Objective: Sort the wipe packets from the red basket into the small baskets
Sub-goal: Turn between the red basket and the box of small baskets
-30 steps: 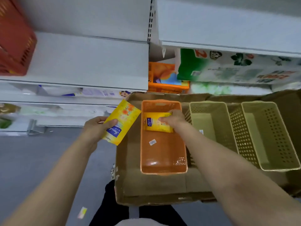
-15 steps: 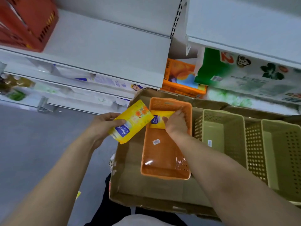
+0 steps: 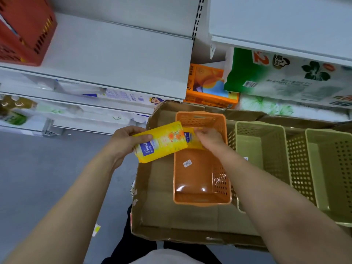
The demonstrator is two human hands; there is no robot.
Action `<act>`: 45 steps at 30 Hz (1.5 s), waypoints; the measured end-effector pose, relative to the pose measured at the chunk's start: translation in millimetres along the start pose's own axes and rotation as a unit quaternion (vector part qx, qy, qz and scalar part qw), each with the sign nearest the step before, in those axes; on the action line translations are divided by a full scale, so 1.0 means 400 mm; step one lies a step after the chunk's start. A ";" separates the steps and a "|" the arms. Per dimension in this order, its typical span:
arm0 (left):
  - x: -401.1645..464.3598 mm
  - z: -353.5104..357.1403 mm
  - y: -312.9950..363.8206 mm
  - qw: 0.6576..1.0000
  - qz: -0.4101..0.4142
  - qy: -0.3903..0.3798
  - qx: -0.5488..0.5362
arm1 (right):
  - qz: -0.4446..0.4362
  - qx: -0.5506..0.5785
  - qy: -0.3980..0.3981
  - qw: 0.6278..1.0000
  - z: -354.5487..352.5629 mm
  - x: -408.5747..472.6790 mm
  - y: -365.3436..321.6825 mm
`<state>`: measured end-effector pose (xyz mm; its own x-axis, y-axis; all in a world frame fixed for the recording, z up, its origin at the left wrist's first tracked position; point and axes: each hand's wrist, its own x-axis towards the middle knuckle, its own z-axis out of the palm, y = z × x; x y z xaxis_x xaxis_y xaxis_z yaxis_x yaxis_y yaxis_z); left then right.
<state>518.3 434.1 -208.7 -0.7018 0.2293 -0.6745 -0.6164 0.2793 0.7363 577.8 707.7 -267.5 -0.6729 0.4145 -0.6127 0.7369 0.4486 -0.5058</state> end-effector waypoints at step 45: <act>0.017 0.220 -0.121 0.999 0.035 -0.021 0.006 | -0.118 -0.137 0.056 0.982 0.051 -0.067 0.068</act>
<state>574.8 504.2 -253.9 -0.7274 0.2874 -0.6232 -0.5614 0.2731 0.7812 617.2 692.6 -277.4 -0.8372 0.3510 -0.4194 0.5246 0.7322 -0.4344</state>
